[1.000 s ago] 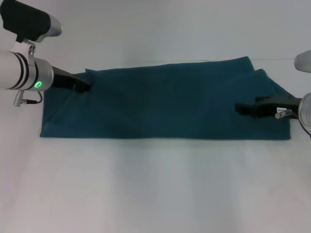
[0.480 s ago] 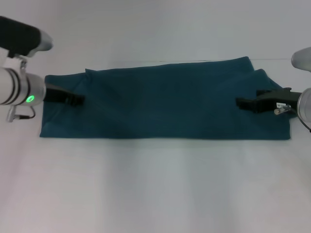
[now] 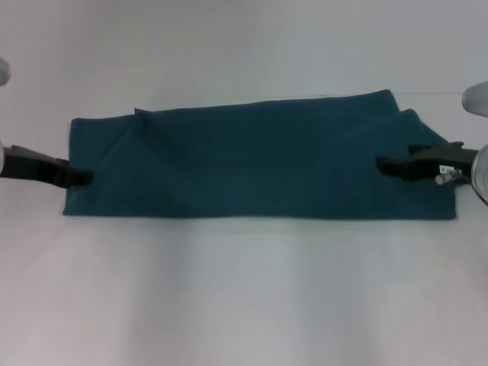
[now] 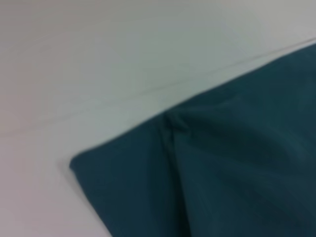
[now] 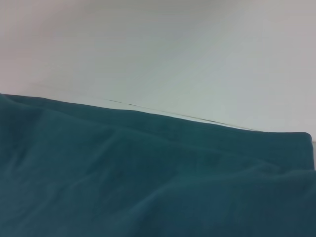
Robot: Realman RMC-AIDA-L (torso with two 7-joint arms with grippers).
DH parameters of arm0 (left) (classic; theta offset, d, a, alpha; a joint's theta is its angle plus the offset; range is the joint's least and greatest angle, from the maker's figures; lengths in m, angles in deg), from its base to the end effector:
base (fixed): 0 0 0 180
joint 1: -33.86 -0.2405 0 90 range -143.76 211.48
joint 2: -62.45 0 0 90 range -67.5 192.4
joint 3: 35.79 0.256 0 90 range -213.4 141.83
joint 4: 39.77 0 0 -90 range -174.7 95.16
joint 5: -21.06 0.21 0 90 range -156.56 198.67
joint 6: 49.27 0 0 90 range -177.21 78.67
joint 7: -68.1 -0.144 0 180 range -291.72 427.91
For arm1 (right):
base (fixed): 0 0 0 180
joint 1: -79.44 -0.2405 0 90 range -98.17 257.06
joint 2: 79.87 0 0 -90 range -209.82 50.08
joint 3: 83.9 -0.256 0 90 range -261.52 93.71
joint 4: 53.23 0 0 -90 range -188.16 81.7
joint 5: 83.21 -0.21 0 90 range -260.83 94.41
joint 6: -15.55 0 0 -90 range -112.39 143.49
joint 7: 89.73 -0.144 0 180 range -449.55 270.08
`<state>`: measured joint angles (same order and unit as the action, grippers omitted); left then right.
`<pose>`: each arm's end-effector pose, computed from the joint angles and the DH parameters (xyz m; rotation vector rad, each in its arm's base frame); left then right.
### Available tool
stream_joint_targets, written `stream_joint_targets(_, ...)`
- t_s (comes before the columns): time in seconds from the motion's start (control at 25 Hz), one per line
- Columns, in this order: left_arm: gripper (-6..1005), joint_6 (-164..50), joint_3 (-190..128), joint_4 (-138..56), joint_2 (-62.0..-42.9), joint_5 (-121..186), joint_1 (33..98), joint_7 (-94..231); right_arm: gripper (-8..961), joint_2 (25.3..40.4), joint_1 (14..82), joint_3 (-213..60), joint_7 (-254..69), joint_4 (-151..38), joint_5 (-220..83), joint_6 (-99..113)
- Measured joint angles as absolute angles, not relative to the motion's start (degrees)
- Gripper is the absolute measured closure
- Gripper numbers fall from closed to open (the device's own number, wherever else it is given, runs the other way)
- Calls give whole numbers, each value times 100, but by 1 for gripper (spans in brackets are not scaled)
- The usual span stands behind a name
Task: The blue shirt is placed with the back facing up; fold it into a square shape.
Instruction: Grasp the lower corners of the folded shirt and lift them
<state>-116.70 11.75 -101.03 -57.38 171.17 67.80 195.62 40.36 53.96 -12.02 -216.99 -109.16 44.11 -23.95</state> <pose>-0.2800 0.3999 0.0608 -2.2079 -1.0431 0.0866 0.2718 0.4019 0.0012 -2.1203 0.9529 0.1661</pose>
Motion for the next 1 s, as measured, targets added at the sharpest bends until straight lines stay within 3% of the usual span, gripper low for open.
stream_joint_targets(0.32, 519, -11178, 1428, -9755, -5897, 17505, 6726, 19340, 282, 4036, 5431, -1192, -21690, -10924, 4350, -2439)
stream_joint_targets(0.52, 398, -11024, 1534, -9628, -5959, 17911, 6773, 19370, 285, 4036, 5463, -1194, -21703, -10920, 4338, -2445)
stream_joint_targets(0.76, 328, -11011, 1542, -9620, -5980, 17993, 6792, 19366, 289, 4036, 5469, -1193, -21728, -10916, 4335, -2430)
stream_joint_targets(1.0, 336, -10958, 1546, -9600, -5988, 17992, 6826, 19337, 293, 4036, 5465, -1197, -21731, -10917, 4335, -2411)
